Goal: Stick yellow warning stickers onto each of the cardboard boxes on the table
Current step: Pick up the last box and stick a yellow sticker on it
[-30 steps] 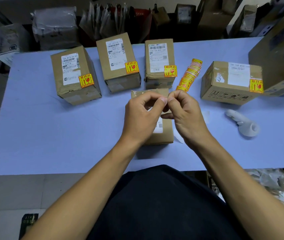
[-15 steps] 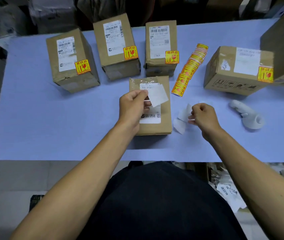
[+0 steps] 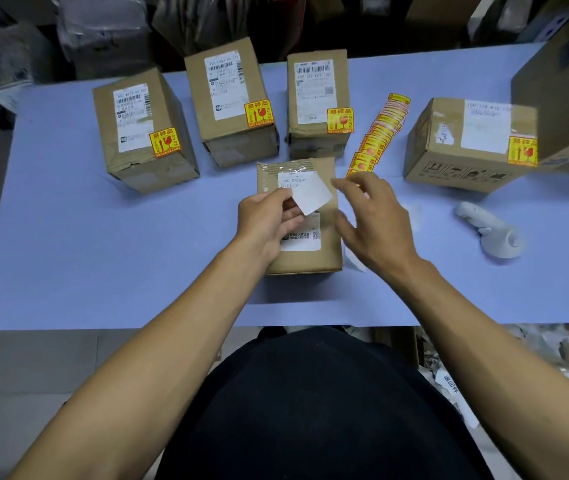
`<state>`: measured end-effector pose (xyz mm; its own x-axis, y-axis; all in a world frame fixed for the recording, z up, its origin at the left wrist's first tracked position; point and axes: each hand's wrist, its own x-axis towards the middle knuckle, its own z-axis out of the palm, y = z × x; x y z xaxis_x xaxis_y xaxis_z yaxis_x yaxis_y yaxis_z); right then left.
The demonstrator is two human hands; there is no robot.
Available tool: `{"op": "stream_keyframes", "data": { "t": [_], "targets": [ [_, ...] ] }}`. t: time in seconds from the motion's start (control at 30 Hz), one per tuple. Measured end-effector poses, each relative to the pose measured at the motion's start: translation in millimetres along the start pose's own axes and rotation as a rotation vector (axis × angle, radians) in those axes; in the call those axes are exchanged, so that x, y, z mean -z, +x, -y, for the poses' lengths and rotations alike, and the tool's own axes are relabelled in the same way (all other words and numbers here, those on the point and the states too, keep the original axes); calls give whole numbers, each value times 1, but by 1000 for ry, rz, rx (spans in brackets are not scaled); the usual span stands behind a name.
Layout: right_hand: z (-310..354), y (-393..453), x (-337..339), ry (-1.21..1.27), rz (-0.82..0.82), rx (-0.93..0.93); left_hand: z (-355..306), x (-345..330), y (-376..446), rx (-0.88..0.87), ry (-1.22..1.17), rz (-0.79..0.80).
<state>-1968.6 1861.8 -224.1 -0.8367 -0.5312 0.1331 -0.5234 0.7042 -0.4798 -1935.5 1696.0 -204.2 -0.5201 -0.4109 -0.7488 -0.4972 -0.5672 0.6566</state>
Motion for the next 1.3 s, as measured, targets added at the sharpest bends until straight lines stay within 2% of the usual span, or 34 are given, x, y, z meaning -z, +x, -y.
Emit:
{"op": "stream_keyframes", "data": {
  "t": [0.17, 0.27, 0.33, 0.4, 0.43, 0.5, 0.57, 0.7, 0.8, 0.9, 0.93, 1.0, 1.07, 1.1, 1.17, 1.23, 1.3],
  "targets": [
    [12, 7, -2, -77, -80, 181, -2, -1, -3, 123, -175, 32],
    [14, 9, -4, -18, -110, 177, 0, 1, -8, 217, -237, 77],
    [16, 10, -6, 152, -70, 3, 0, 6, -9, 270, -340, 89],
    [16, 14, -4, 524, 0, -383, -1, 12, -8, 260, -399, 85],
    [16, 17, 0, 804, 54, -615, -1, 15, -6, 213, -340, 82],
    [14, 20, 6, 1275, 184, -983, 2, 18, -4, 58, -36, 90],
    [10, 21, 10, 1418, 264, -1117, 5, 17, -6, -25, 197, 153],
    [17, 21, 9, 1426, 322, -1170, 9, 10, -10, 59, 131, 266],
    [21, 21, 8, 1415, 319, -1162, 14, 4, -10, 55, 78, 240],
    [21, 19, 7, 1373, 303, -1080, 19, 2, -10, -82, 115, 168],
    [21, 19, 6, 1347, 296, -1036, 20, 3, -10, -184, 173, 136],
    [21, 18, 7, 1312, 270, -965, 20, 6, -12, -492, 445, 89],
    [21, 18, 9, 1279, 251, -929, 18, 10, -16, -785, 714, 100],
    [20, 18, 9, 1228, 249, -909, 15, 12, -18, -876, 792, 106],
    [17, 15, 11, 982, 192, -803, 5, 17, -18, -994, 943, 127],
    [14, 12, 17, 590, 84, -501, -7, 22, -16, -1099, 1266, 194],
    [11, 11, 25, 236, 85, -144, -17, 25, -15, -1185, 1534, 269]
  ]
}}
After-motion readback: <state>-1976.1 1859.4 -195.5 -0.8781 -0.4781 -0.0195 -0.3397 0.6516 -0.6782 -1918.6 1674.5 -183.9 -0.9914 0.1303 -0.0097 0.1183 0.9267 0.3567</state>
